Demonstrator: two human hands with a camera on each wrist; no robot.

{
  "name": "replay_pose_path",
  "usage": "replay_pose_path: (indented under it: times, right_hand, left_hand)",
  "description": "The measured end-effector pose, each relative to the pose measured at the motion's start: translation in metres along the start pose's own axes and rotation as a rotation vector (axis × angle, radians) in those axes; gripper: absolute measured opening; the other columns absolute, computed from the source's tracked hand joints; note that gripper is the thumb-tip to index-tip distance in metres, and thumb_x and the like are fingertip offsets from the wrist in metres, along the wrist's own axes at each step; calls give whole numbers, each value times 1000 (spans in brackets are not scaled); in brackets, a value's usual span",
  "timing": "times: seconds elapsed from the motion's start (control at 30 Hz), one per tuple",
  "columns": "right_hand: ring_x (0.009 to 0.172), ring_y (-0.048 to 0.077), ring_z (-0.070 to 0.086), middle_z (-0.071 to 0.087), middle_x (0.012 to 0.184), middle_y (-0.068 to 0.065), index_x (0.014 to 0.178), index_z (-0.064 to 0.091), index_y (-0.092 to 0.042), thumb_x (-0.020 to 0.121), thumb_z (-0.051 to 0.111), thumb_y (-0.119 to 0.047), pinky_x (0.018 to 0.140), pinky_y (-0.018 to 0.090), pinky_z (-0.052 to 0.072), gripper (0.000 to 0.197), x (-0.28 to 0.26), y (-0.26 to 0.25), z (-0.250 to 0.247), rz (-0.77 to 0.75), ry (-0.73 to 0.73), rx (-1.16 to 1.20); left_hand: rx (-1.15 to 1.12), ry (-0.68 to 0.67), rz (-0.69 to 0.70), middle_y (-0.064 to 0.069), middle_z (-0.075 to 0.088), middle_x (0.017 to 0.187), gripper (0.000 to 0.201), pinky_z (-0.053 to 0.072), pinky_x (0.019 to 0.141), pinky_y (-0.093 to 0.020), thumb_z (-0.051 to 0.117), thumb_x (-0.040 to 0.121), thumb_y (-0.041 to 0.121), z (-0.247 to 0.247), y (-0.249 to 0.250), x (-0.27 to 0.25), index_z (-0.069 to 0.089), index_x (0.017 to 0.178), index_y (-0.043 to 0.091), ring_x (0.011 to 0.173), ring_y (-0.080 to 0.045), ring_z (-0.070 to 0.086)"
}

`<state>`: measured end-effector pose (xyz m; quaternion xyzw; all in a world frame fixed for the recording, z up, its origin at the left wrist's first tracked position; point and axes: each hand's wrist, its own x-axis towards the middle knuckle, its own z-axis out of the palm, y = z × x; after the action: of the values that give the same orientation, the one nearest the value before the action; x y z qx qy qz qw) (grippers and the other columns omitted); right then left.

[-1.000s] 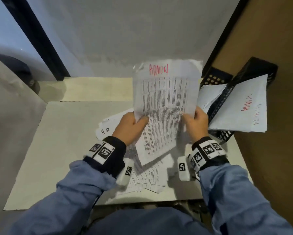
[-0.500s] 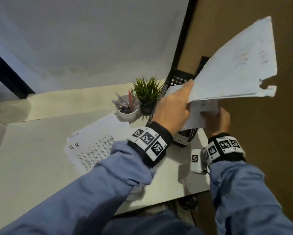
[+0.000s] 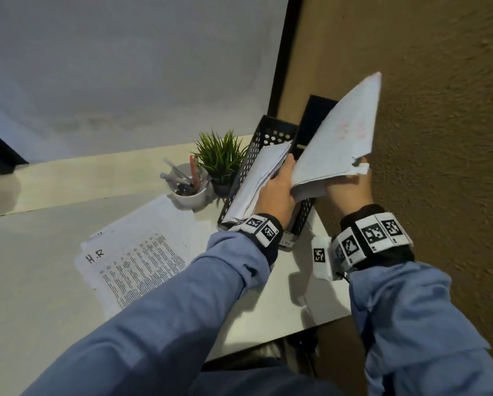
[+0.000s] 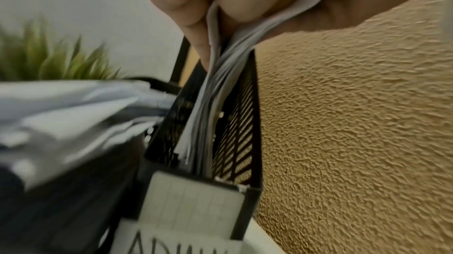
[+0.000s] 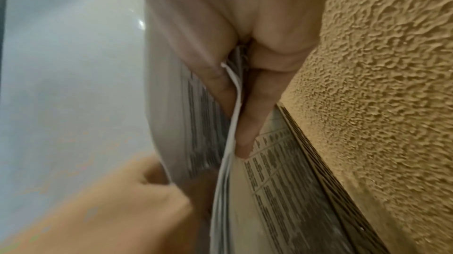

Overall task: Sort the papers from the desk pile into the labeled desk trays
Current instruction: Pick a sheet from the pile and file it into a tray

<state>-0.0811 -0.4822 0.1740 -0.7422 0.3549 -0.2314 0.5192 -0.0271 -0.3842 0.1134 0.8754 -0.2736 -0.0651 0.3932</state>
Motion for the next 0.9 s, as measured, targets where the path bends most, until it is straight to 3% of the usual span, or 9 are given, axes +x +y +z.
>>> replay_pose_path:
  times: [0.1,0.17,0.3,0.4,0.53,0.63,0.77,0.83,0.9]
  right_hand:
    - [84,21,52,57,84,1,93,57,-14,84,50,-4,71,31,43,16,0,-2,1,-162,-18,-285]
    - [78,27,52,53,75,4,78,48,-18,80,51,-7,65,29,36,11,-1,2,3,-125,-26,-396]
    - [95,32,60,65,106,15,104,60,-9,80,51,-7,71,25,38,26,-6,14,10,-22,-81,-448]
    - [95,32,61,66,105,16,105,61,-9,78,48,-5,73,28,44,30,-8,8,13,-41,-35,-411]
    - [106,32,59,64,115,13,123,54,-13,83,52,-11,90,36,49,41,-9,0,17,-82,42,-427]
    - [114,22,54,58,124,8,128,50,-12,87,48,-7,98,36,46,41,-26,-9,29,-322,91,-389]
    - [98,20,55,59,105,8,107,61,-7,85,48,0,87,30,47,27,-69,-3,73,-622,-117,-328]
    - [97,20,56,59,104,8,106,62,-6,85,48,-1,88,31,48,25,-88,16,105,-575,-316,-351]
    - [105,21,55,57,113,8,113,61,-8,87,48,-4,95,34,47,29,-106,41,136,-409,-527,-435]
  left_hand:
    - [-9,-110,-90,-22,58,123,58,46,95,-44,49,84,1,6,-6,6,38,139,13,112,-39,55]
    - [84,-185,-134,-21,62,114,43,48,88,-42,55,84,11,9,-7,9,48,127,8,106,-38,58]
    - [213,-247,-132,-20,64,107,26,49,79,-40,58,86,11,17,-8,7,56,111,2,101,-37,61]
    - [140,-264,-112,-19,66,105,32,52,81,-42,60,84,15,18,-9,7,53,114,7,98,-37,62]
    - [-72,-244,-75,-10,65,110,47,53,83,-39,62,77,27,-10,-11,-7,51,121,15,97,-29,62]
    - [-317,-89,-127,-2,64,113,44,53,86,-35,57,75,2,-42,-32,-32,58,116,18,99,-18,61]
    - [-333,159,-465,-8,64,107,43,51,76,-30,45,72,-14,-72,-111,-77,61,102,13,91,-19,59]
    - [-213,244,-650,-8,58,116,39,45,76,-25,48,77,-10,-84,-155,-103,57,109,9,94,-19,56]
    - [-116,283,-845,-8,48,123,39,44,76,-22,51,81,-6,-94,-194,-129,51,118,4,99,-24,54]
